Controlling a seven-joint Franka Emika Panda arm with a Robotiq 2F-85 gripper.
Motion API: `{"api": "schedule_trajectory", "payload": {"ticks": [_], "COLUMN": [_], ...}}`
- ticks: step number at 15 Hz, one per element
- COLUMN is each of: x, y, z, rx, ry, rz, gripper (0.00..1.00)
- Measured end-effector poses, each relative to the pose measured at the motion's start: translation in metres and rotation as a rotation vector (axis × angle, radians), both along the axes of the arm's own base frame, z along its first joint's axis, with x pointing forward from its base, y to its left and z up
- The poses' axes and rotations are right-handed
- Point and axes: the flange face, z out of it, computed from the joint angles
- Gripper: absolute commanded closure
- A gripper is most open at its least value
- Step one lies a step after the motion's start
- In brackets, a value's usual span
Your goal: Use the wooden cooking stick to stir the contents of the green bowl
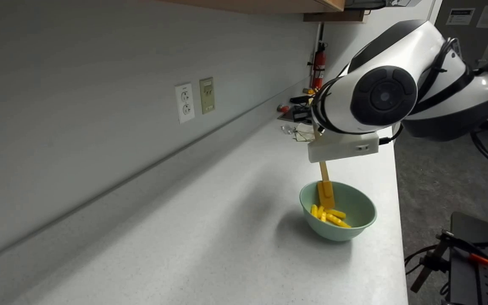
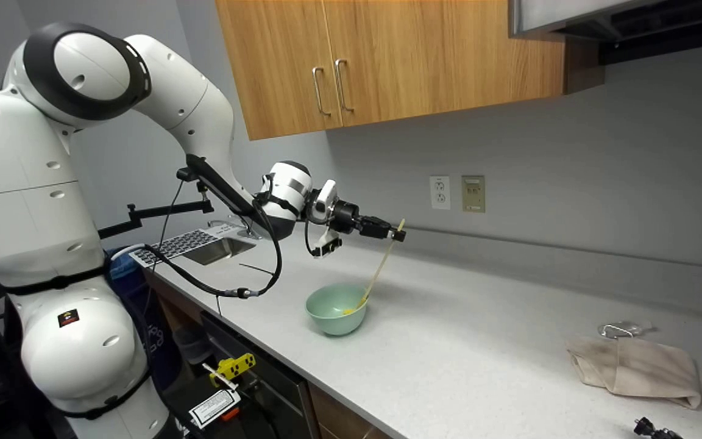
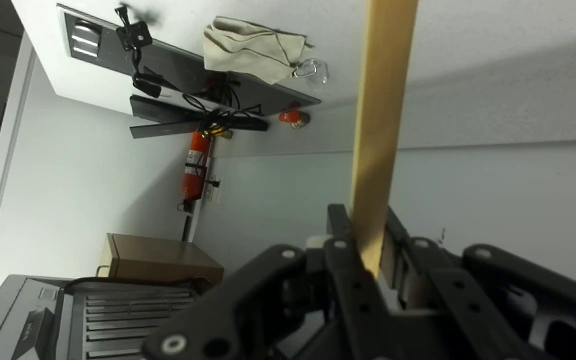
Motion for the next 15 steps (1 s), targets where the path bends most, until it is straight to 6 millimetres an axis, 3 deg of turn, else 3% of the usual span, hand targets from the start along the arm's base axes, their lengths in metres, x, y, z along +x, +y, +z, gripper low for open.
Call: {"api": "schedule_trajectory", "payload": {"ticks": [5, 10, 15], "x": [0.000, -0.002, -0.004], "y": [0.003, 0.018, 0.025], "z": [0.000, 0.008, 0.004], "rx": [0.006, 0.152, 0.216], "ry": [-0.023, 0.039, 0.082], "rz": [0.014, 0.007, 0.012], "gripper": [0.96, 0.96, 0.96]}}
